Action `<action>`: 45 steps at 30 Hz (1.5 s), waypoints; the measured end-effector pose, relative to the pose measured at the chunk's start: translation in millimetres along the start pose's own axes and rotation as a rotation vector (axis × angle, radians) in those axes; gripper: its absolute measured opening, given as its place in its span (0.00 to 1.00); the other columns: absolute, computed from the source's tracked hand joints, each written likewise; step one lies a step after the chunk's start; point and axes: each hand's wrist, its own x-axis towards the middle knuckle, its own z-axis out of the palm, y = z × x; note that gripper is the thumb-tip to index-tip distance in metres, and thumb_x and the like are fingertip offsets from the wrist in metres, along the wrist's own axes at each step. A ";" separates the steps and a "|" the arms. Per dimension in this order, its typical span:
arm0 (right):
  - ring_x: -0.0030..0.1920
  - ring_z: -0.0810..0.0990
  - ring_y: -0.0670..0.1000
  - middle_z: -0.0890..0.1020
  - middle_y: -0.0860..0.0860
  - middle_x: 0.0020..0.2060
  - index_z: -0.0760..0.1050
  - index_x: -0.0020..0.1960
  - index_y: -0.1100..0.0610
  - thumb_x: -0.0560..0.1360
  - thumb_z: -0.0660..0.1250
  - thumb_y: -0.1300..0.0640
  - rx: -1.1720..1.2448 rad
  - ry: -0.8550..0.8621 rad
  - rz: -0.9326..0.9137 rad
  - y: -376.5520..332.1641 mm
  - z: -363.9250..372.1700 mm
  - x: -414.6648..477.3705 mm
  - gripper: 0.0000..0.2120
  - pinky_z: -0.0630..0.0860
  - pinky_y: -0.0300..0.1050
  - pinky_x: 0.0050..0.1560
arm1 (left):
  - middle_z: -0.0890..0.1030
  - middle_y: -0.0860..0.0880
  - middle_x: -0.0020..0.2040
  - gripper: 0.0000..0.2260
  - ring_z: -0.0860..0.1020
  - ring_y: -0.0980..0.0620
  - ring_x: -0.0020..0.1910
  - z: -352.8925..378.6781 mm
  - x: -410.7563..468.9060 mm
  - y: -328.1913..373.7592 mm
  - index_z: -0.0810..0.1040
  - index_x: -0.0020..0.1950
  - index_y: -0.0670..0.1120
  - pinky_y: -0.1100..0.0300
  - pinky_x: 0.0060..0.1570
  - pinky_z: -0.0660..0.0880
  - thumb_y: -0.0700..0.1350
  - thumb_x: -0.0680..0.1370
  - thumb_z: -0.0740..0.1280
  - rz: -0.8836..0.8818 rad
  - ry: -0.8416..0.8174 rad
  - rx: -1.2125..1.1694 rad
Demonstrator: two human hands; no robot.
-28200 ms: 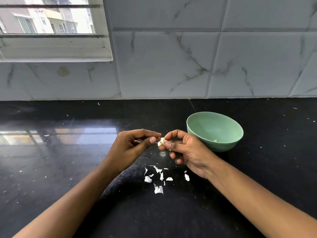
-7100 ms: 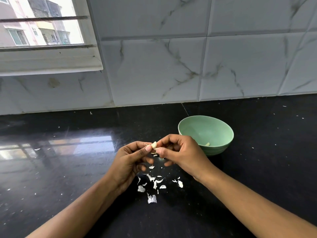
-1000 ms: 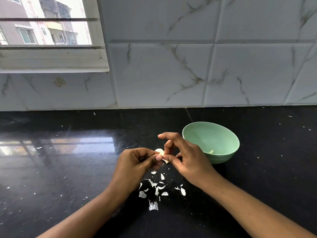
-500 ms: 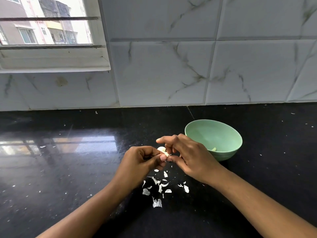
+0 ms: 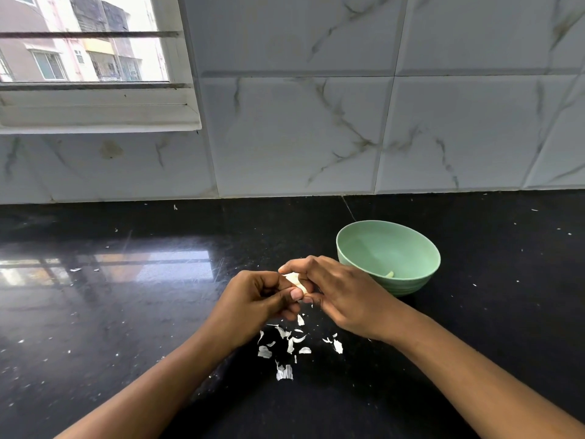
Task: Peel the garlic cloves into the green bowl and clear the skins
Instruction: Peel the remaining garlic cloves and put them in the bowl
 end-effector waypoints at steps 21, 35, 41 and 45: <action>0.39 0.75 0.48 0.71 0.42 0.39 0.66 0.60 0.44 0.73 0.68 0.60 0.244 0.180 0.196 -5.5 1.6 -1.6 0.21 0.74 0.38 0.34 | 0.82 0.47 0.38 0.08 0.76 0.56 0.27 0.8 1.4 5.3 0.82 0.44 0.42 0.67 0.19 0.66 0.45 0.69 0.69 -0.204 0.066 -0.389; 0.35 0.73 0.47 0.71 0.45 0.34 0.77 0.50 0.51 0.71 0.71 0.61 0.310 0.229 0.214 -11.4 -3.6 -0.7 0.10 0.74 0.40 0.33 | 0.78 0.51 0.34 0.10 0.72 0.58 0.23 0.4 2.5 8.2 0.78 0.45 0.41 0.70 0.16 0.61 0.48 0.71 0.66 -0.266 0.071 -0.526; 0.44 0.80 0.46 0.77 0.44 0.45 0.78 0.49 0.49 0.71 0.70 0.65 0.473 0.179 0.252 -14.5 -3.1 -1.1 0.13 0.77 0.38 0.34 | 0.78 0.51 0.34 0.11 0.72 0.58 0.23 0.5 2.2 8.2 0.78 0.45 0.42 0.70 0.16 0.60 0.49 0.71 0.66 -0.287 0.062 -0.546; 0.45 0.81 0.44 0.80 0.44 0.48 0.77 0.53 0.47 0.72 0.71 0.63 0.459 0.272 0.318 -11.3 -3.3 -0.3 0.14 0.73 0.31 0.38 | 0.79 0.50 0.36 0.10 0.72 0.57 0.23 1.4 1.3 9.2 0.79 0.43 0.43 0.70 0.16 0.60 0.50 0.71 0.66 -0.302 0.031 -0.557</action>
